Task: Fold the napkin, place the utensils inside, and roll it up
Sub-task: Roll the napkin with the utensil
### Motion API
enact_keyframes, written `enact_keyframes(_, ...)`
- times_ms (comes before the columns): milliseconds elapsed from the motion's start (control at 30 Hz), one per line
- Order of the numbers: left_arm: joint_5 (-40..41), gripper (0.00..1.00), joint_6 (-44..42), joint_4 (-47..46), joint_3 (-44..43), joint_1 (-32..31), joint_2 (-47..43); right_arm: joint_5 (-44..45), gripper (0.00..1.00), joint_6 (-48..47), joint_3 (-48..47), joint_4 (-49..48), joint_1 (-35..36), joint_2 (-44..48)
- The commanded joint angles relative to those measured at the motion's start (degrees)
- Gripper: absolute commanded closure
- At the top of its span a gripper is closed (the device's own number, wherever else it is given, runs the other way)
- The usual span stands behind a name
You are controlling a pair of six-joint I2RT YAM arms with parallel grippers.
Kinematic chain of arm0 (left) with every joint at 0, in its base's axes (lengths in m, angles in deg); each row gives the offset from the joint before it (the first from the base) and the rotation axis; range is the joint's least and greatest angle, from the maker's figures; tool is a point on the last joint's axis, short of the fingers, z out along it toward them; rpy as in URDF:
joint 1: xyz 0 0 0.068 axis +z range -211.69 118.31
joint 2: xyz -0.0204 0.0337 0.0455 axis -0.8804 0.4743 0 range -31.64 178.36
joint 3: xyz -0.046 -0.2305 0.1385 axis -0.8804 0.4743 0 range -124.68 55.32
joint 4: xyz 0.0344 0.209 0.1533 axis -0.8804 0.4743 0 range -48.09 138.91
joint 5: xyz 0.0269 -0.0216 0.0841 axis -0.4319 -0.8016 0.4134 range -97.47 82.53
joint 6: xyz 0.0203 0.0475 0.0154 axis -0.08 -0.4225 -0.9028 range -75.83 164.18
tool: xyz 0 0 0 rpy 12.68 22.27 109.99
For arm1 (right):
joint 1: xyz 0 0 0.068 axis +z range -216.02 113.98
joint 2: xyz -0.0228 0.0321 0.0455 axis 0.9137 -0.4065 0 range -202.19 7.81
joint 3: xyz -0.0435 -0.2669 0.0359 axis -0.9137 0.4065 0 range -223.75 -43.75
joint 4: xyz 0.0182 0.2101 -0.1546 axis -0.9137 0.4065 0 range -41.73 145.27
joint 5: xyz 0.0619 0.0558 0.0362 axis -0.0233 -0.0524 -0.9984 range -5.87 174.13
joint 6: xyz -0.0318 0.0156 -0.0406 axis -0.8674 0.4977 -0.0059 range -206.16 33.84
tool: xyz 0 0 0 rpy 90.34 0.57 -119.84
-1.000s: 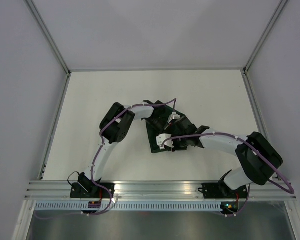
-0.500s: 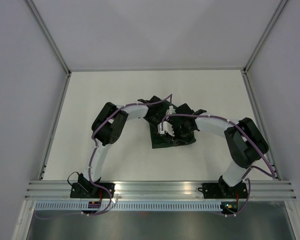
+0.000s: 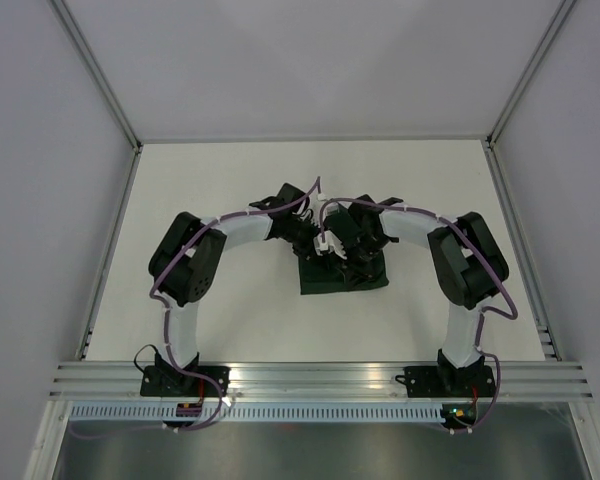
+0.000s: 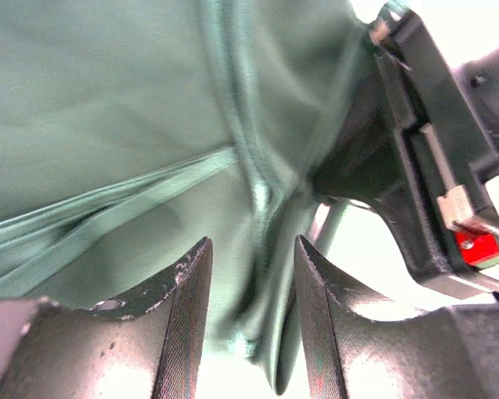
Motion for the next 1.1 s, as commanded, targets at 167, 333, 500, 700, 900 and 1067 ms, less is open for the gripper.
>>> enact_keyframes(167, 14.9, 0.51, 8.1, -19.5, 12.8, 0.4, -17.6, -1.9, 0.74, -3.9, -5.6, 11.0, -2.2, -9.7)
enact_keyframes(333, 24.3, 0.51, 10.1, -27.9, 20.6, 0.4, -25.1, -2.2, 0.74, -4.4, -7.5, 13.0, -2.9, -12.1)
enact_keyframes(500, 28.0, 0.51, 9.6, -34.6, 26.2, -0.8, -29.1, -2.2, 0.74, -4.3, -8.8, 13.7, -3.1, -13.3)
enact_keyframes(700, 37.1, 0.53, 4.6, -43.8, 35.8, -5.1, -37.2, -2.5, 0.74, -3.9, -11.2, 15.3, -3.5, -16.0)
enact_keyframes(900, 46.0, 0.55, -5.5, -44.4, 40.0, -13.5, -41.7, -2.6, 0.74, -3.6, -12.9, 16.1, -4.4, -18.1)
enact_keyframes(1067, 51.7, 0.51, -13.3, -42.9, 39.9, -21.1, -40.0, -2.9, 0.74, -3.1, -13.7, 16.5, -4.8, -19.2)
